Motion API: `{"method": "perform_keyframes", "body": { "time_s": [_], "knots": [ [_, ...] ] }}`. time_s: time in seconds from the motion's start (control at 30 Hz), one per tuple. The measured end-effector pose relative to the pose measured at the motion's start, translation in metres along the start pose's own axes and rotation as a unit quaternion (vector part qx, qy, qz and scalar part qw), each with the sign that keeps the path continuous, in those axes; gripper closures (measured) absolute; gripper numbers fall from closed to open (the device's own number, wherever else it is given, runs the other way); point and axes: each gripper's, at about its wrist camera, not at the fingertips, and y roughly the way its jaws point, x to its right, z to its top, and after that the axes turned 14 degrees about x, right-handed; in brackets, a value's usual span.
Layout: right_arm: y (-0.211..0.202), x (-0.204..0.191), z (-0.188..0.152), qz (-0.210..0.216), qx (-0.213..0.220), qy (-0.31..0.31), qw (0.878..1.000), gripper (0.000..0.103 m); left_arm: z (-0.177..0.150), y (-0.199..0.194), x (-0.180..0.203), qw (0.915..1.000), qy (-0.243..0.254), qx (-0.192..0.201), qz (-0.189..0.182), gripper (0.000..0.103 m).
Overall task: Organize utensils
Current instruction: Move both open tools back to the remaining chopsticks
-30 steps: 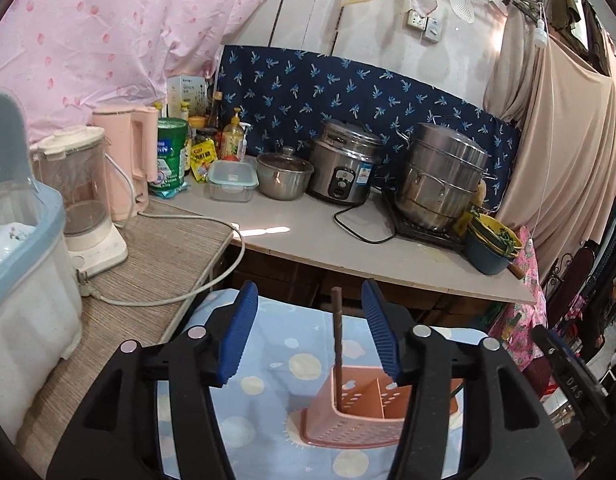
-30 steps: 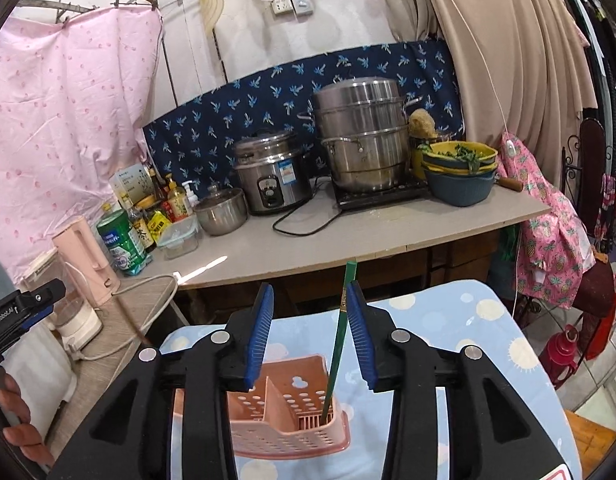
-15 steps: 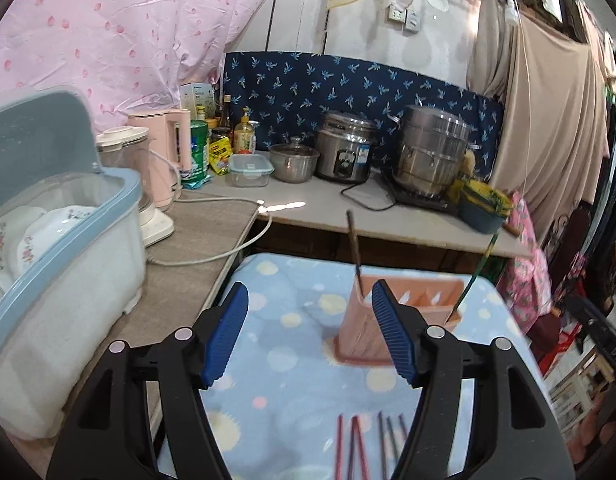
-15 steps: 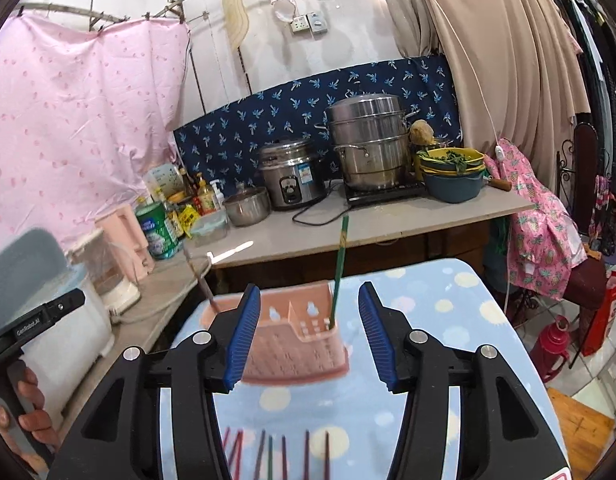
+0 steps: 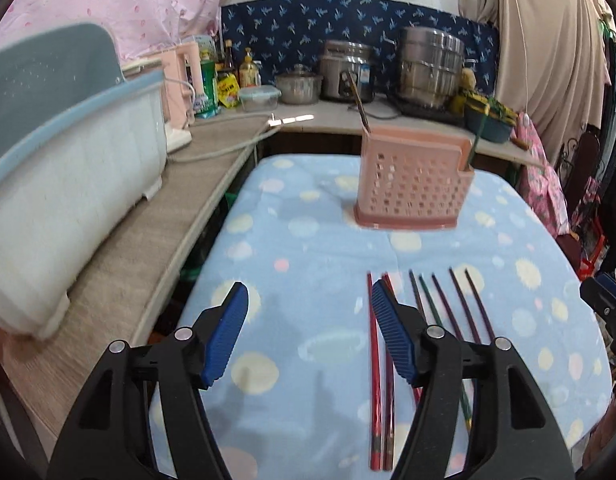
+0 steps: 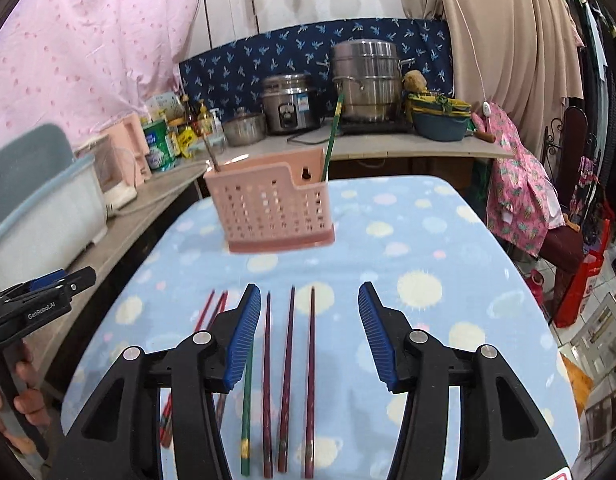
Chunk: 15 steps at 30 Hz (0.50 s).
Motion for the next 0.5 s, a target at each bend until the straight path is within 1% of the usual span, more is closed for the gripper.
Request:
{"method": "perform_keyframes", "body": {
  "time_s": [0.17,0.27,0.5],
  "knots": [
    [-0.007,-0.007,-0.037,-0.008,-0.024,-0.01,1.0,0.054,-0.032,-0.006,0.012,0.9996,0.023,-0.018,-0.003,0.042],
    [-0.007,-0.005,-0.057,-0.008,-0.045,-0.001,0.999,0.056,-0.048,-0.008,0.016,0.9992,0.025,-0.031,-0.006,0.042],
    [-0.004,0.0,-0.089,-0.026,-0.072,-0.002,0.997,0.058,-0.077,-0.009,0.023,0.9982,0.028,-0.052,-0.007,0.042]
  ]
}}
